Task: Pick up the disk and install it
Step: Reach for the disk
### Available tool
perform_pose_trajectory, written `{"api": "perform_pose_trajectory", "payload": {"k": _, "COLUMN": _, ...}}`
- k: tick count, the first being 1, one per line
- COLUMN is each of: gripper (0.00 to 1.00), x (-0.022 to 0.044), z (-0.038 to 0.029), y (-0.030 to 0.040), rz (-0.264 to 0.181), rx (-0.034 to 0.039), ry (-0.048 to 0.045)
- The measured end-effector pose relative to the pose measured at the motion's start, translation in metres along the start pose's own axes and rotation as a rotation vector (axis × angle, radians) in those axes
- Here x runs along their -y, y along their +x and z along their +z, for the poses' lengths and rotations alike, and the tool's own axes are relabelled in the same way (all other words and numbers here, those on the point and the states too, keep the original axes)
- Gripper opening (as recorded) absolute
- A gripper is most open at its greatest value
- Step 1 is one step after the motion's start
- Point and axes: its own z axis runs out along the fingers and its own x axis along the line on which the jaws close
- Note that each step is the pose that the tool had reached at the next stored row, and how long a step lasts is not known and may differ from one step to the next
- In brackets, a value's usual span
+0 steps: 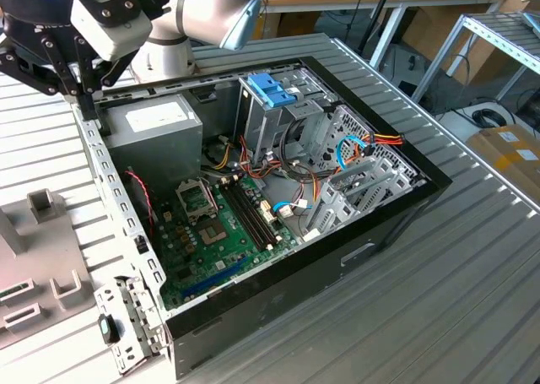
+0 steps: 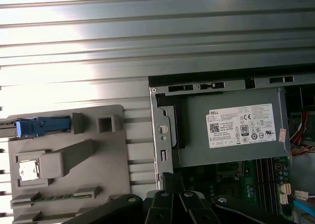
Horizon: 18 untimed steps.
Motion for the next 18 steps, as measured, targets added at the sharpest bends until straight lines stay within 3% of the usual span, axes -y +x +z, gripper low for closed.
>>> {"api": "perform_pose_trajectory", "payload": {"k": 18, "gripper": 0.11, "x": 0.0006, "z": -0.0003, "y": 0.0081, "rz": 0.0, "rx": 0.0, "ry": 0.0001}}
